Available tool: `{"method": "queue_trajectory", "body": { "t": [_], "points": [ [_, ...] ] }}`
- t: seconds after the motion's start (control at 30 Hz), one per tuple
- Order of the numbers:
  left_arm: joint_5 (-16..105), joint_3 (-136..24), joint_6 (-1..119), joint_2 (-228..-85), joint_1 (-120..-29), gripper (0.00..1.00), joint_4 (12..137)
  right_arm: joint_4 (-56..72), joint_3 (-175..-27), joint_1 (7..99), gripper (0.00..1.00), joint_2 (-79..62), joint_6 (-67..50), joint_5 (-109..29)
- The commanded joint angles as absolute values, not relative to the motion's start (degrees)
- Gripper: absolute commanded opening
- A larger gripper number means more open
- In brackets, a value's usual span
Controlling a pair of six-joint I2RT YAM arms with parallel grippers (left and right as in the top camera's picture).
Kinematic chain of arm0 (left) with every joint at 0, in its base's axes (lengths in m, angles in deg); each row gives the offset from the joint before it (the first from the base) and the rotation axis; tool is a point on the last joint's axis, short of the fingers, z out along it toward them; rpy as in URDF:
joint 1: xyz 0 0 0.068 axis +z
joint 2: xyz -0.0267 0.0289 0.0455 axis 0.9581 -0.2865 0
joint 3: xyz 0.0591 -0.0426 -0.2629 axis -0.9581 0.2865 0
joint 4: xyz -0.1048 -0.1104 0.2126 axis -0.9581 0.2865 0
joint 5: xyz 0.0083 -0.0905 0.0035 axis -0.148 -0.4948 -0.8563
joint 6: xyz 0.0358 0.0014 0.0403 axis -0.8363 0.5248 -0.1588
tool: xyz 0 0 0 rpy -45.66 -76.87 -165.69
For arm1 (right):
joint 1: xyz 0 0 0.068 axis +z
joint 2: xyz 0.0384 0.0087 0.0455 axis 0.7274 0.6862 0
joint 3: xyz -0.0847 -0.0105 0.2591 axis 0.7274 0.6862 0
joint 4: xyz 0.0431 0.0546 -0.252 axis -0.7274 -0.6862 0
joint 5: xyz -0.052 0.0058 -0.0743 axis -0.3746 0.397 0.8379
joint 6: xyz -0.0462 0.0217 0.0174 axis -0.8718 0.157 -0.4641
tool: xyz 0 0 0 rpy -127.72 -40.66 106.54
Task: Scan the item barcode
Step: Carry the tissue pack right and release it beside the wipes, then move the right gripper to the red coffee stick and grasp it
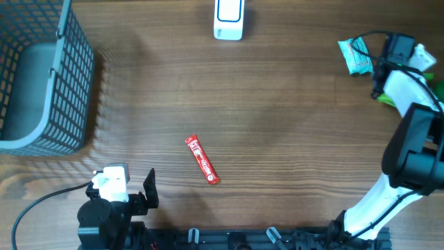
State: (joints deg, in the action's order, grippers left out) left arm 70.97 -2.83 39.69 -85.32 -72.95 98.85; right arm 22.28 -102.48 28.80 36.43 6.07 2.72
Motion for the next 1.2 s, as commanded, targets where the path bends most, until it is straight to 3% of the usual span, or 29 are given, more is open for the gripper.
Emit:
{"method": "queue_trajectory", "body": {
  "t": [0.0, 0.1, 0.3, 0.33, 0.37, 0.4, 0.43, 0.73, 1.0, 1.17],
  "points": [
    [71.54, -2.46, 40.23, -85.08, -73.25, 1.0, 98.66, 21.56, -101.58, 22.86, 0.04, 37.09, 6.22, 3.24],
    [71.54, -2.46, 40.23, -85.08, -73.25, 1.0, 98.68, 22.02, -101.58, 20.6, 0.04, 37.07, 4.86, -0.41],
    [71.54, -2.46, 40.23, -85.08, -73.25, 1.0, 98.66, 26.24, -101.69, 21.15, 0.14, 37.04, 1.83, -9.3],
    [71.54, -2.46, 40.23, -85.08, -73.25, 1.0, 98.66, 26.72, -101.76, 21.68, 0.24, 37.04, 1.02, -9.39],
    [71.54, -2.46, 40.23, -85.08, -73.25, 1.0, 98.66, 26.9, -101.95, 22.31, 0.4, 37.0, 0.08, -9.46],
    [71.54, -2.46, 40.23, -85.08, -73.25, 1.0, 98.66, 26.85, -102.26, 22.94, 0.83, 36.85, -0.38, -9.65],
    [71.54, -2.46, 40.23, -85.08, -73.25, 1.0, 98.66, 26.74, -102.57, 23.6, 1.0, 36.54, -1.23, -10.44],
    [71.54, -2.46, 40.23, -85.08, -73.25, 1.0, 98.66, 23.53, -103.37, 29.61, 1.0, 23.34, -1.02, -20.43],
    [71.54, -2.46, 40.23, -85.08, -73.25, 1.0, 98.66, 11.01, -103.35, 43.97, 1.0, 12.32, -0.75, -57.26],
    [71.54, -2.46, 40.23, -85.08, -73.25, 1.0, 98.66, -0.69, -103.24, 58.44, 0.97, 16.1, -1.28, -61.63]
  ]
}}
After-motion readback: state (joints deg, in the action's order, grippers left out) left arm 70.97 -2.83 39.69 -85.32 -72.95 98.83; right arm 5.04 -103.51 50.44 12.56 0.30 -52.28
